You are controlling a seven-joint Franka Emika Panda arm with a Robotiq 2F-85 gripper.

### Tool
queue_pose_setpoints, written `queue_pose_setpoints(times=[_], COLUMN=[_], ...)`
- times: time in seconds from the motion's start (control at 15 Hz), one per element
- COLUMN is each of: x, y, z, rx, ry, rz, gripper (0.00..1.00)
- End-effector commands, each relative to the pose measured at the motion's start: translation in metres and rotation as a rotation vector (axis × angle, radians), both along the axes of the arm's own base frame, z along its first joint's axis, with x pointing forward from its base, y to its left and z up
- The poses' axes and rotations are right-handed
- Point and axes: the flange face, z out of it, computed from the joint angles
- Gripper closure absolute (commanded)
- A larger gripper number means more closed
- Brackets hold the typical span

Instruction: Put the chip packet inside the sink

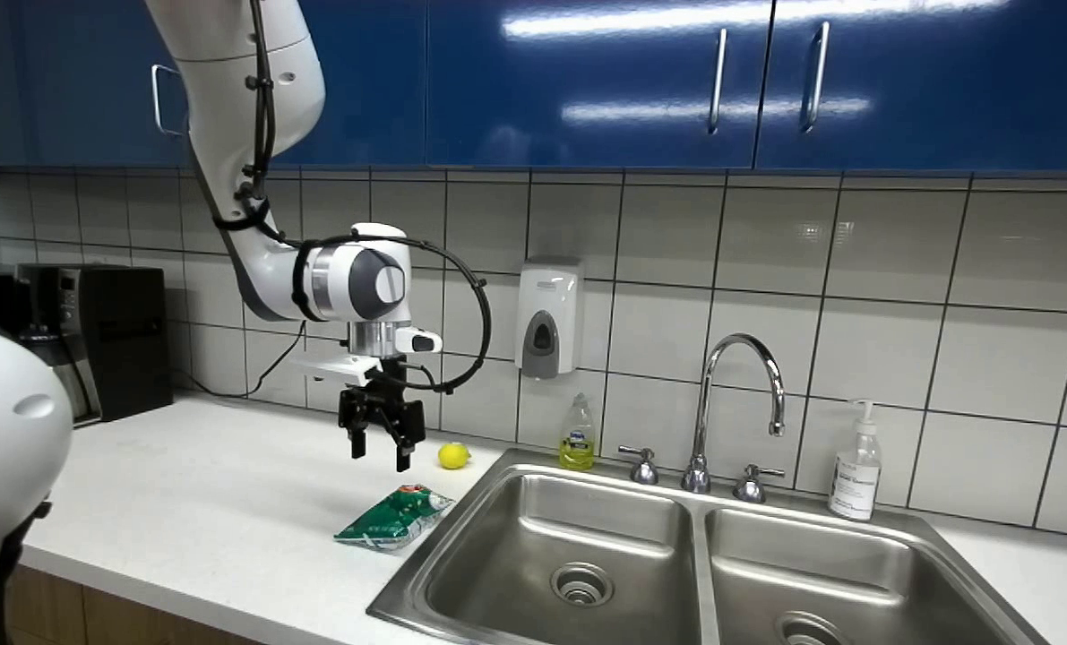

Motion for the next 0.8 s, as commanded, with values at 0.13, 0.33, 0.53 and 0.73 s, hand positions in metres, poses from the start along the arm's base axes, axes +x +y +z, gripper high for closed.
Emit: queue_pose_setpoints(times=[0.13, 0.33, 0.53, 0.73], x=[0.023, 0.029, 0.033, 0.036], y=[-0.007, -0.011, -0.013, -0.015], z=[-0.022, -0.032, -0.040, -0.048], rx=[-0.014, -0.016, -0.020, -0.019], ry=[0.008, 0.021, 0.032, 0.038], rz=[-0.032, -0.041, -0.045, -0.049], gripper=[0.00, 0.00, 0.00, 0.00])
